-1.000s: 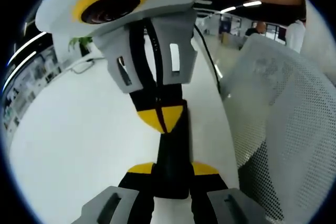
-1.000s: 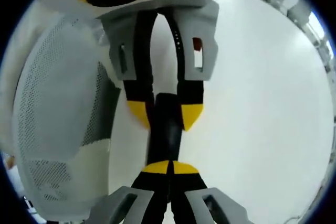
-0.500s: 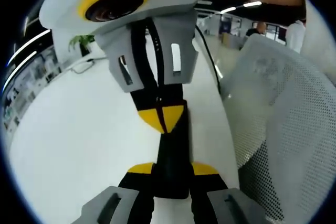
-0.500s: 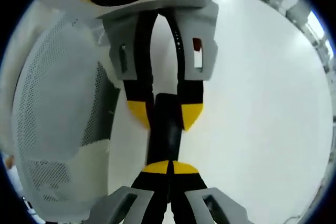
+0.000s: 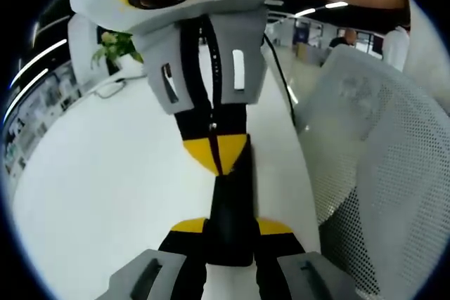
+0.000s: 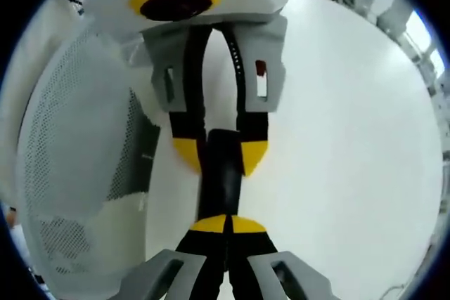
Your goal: Press the specified remote control buttons in sequence, fully releasing each button before pressing the next.
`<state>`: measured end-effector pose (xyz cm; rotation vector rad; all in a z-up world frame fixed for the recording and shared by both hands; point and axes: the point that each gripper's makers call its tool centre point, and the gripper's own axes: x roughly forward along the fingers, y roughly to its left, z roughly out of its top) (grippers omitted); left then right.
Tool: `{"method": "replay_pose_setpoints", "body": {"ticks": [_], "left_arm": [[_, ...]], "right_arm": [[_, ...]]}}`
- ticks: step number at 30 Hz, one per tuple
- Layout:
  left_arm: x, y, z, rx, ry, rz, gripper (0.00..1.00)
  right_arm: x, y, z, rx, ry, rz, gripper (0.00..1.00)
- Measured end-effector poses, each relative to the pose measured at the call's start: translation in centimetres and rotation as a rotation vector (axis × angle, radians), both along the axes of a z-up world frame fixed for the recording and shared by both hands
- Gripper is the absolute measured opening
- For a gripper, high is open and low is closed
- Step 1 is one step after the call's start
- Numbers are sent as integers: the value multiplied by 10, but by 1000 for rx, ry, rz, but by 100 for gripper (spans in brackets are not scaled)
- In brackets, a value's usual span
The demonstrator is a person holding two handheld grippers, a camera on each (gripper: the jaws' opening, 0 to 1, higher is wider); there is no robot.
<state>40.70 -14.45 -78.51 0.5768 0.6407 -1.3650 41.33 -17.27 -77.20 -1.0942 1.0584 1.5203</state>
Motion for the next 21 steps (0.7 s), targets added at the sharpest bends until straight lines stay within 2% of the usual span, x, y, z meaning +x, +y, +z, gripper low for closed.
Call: {"method": "replay_pose_setpoints", "body": {"ticks": [10, 21], "left_arm": [[-1, 1, 0, -2, 1, 7, 24], [-1, 0, 0, 0, 1, 8, 24]], "right_arm": [[4, 2, 15, 13, -29, 4, 0], [1, -1, 19, 7, -37, 7, 0]]}}
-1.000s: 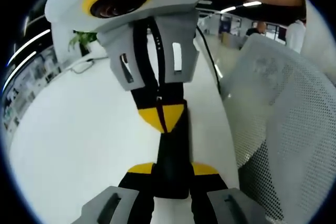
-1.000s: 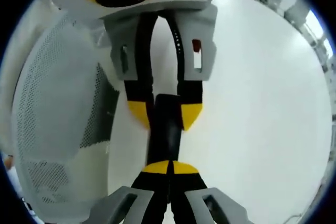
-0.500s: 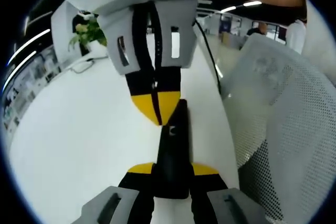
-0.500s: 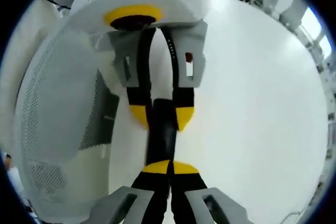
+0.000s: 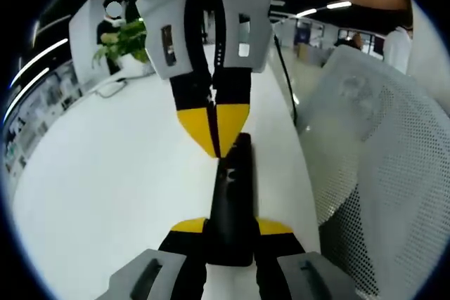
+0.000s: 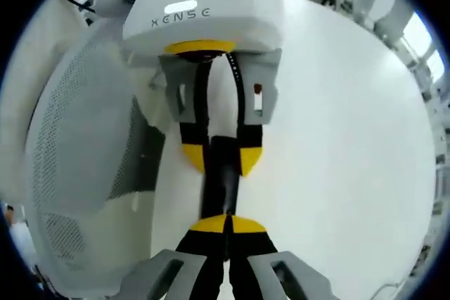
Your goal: Press the specified remote control buttons in sequence, fully releasing each button before pressing the next.
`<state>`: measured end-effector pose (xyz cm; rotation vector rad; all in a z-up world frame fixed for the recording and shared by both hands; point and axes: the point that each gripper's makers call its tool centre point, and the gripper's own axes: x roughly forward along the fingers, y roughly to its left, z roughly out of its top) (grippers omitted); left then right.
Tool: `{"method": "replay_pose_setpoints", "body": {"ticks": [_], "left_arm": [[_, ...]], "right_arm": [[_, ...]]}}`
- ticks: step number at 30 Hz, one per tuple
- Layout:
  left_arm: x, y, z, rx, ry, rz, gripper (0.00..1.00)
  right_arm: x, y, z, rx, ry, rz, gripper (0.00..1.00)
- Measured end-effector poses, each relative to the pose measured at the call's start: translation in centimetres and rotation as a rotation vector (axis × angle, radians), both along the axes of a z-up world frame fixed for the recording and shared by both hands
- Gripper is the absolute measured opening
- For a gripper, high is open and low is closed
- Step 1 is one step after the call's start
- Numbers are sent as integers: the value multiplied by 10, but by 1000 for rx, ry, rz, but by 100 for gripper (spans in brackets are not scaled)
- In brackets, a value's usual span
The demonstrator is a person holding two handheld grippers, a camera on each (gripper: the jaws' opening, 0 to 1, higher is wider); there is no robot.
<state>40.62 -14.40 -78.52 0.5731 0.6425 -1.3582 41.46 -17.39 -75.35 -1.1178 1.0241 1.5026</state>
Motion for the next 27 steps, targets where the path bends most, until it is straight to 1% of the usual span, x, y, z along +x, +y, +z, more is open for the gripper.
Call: {"method": "replay_pose_setpoints", "body": {"ticks": [10, 27], "left_arm": [[1, 0, 1, -1, 0, 1, 24], [1, 0, 1, -8, 0, 5, 24]], "right_arm": [[-7, 2, -1, -6, 4, 6, 0], [-14, 1, -20, -27, 16, 20, 0]]}}
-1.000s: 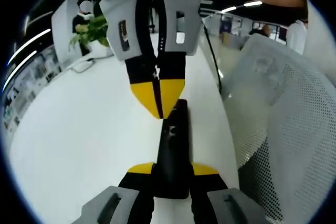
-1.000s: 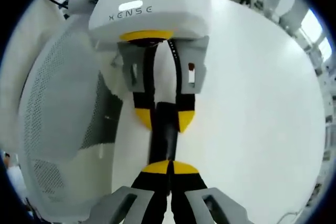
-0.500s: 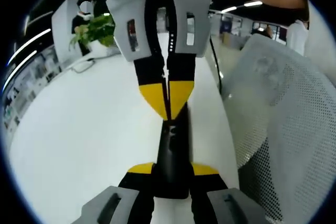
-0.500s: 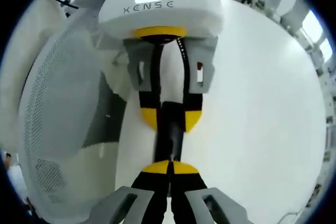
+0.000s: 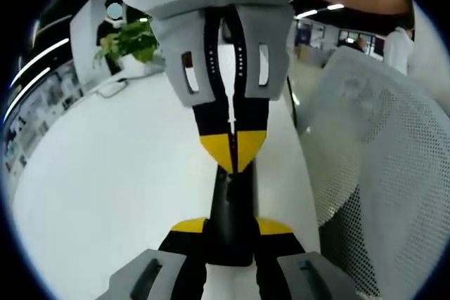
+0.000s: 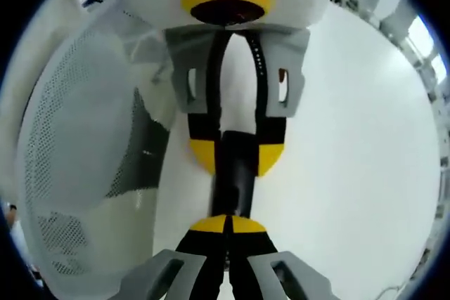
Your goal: Press the specified remote control buttons in sequence, fully releasing each button before pressing the next.
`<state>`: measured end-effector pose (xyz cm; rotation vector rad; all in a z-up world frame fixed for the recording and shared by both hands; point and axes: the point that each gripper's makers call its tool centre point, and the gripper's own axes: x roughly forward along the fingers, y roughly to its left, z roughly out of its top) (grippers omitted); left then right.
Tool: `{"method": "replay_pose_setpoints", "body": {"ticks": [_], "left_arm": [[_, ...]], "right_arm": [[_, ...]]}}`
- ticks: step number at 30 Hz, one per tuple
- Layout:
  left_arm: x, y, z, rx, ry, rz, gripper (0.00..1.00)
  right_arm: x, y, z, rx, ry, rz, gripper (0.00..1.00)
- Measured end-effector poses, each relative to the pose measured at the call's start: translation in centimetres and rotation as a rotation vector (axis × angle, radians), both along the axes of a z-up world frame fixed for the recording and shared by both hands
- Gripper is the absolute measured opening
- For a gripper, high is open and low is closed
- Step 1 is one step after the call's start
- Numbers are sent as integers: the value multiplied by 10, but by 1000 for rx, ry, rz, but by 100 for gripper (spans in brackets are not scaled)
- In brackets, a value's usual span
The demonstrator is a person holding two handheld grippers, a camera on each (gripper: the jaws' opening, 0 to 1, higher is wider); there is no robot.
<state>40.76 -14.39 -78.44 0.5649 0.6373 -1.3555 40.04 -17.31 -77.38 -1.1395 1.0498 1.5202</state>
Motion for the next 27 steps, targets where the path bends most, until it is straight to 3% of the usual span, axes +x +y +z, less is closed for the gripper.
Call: {"method": "replay_pose_setpoints", "body": {"ticks": [27], "left_arm": [[-1, 0, -1, -3, 3, -3, 24]], "right_arm": [[2, -1, -7, -14, -15, 12, 0]]}}
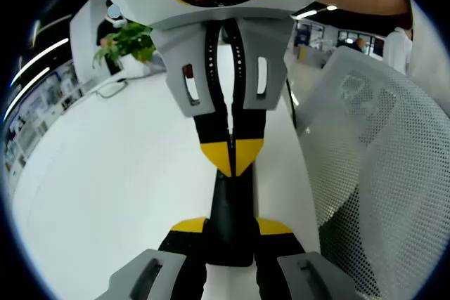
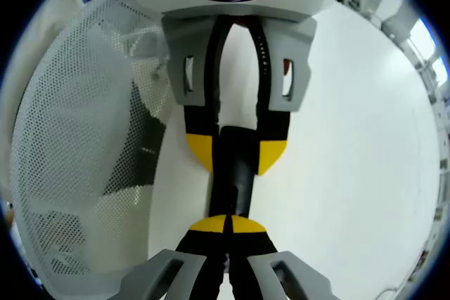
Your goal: Press the specified remote control buttons in sequence, fully releasing each button before pressing the next.
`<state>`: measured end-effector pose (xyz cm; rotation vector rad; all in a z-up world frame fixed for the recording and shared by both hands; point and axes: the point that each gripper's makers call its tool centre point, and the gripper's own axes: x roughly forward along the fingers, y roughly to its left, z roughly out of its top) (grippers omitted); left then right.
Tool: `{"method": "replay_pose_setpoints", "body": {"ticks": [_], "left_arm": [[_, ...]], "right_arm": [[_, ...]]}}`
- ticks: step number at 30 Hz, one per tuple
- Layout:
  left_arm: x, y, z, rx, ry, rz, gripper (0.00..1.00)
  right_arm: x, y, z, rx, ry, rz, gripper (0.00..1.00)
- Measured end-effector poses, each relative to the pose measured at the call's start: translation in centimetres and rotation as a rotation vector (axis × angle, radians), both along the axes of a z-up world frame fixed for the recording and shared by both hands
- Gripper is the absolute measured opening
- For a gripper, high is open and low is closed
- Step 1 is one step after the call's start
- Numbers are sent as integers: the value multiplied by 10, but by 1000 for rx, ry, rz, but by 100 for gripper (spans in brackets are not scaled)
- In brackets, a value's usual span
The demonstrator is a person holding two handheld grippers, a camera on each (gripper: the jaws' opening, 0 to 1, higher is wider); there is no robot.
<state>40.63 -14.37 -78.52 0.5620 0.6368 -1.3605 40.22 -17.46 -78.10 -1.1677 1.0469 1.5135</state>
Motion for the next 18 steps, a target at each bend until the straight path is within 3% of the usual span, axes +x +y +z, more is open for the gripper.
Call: {"method": "replay_pose_setpoints", "body": {"ticks": [18], "left_arm": [[1, 0, 0, 10, -1, -6, 24]], "right_arm": [[1, -1, 2, 25, -13, -20, 0]]}}
